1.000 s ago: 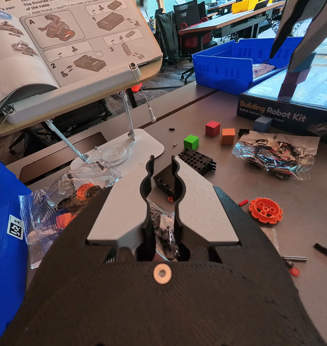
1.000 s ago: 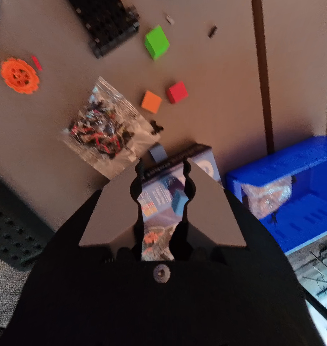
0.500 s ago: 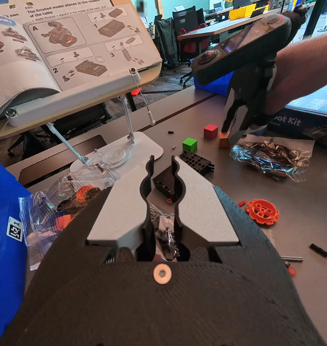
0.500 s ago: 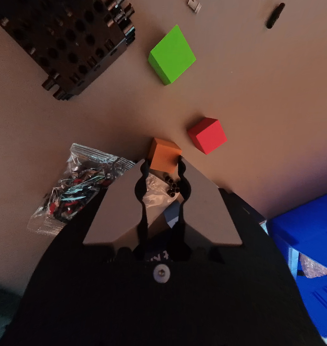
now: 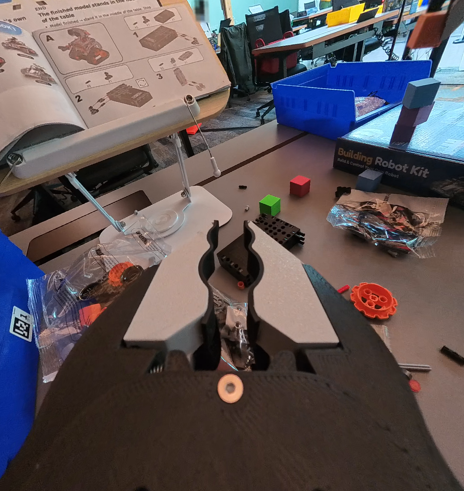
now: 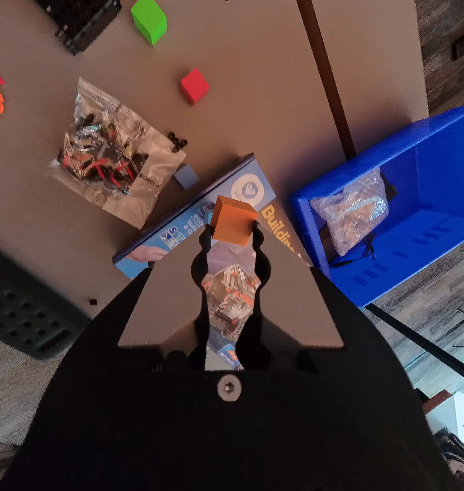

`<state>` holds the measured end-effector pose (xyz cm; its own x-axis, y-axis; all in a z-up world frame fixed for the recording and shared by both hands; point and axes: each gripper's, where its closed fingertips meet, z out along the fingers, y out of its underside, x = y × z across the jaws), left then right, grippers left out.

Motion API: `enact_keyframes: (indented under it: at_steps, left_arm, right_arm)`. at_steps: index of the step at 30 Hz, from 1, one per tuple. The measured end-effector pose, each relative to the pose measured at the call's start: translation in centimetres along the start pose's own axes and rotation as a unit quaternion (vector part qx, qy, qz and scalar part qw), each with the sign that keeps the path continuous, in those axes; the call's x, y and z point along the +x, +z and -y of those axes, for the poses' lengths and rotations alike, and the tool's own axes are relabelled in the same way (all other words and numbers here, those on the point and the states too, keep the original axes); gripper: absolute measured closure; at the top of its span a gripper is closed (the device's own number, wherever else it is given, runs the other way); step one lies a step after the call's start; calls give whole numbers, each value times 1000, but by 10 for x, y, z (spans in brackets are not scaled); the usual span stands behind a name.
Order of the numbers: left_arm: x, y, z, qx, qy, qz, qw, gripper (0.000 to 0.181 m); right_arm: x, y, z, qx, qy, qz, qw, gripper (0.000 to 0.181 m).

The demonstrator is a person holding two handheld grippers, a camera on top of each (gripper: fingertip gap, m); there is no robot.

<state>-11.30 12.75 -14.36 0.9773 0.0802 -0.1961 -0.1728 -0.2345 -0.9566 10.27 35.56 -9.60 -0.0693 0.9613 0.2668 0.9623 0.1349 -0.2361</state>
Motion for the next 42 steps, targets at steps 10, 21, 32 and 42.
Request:
enact_keyframes:
  at_steps: [10, 21, 32, 42]
  left_arm:
    - [0, 2, -2, -5, 2, 0, 1000, 165]
    - [1, 3, -3, -7, 3, 0, 1000, 164]
    - [-3, 2, -4, -5, -5, 3, 1000, 164]
    - [4, -1, 3, 6, -2, -9, 1000, 164]
  right_arm:
    - [-2, 27, -30, -56, 3, 43, 998, 150]
    - [-5, -6, -8, 0, -21, -26, 999, 139]
    - [-77, 71, 83, -20, -167, 2, 986, 132]
    - [-43, 178, 95, -96, -202, -30, 974, 130]
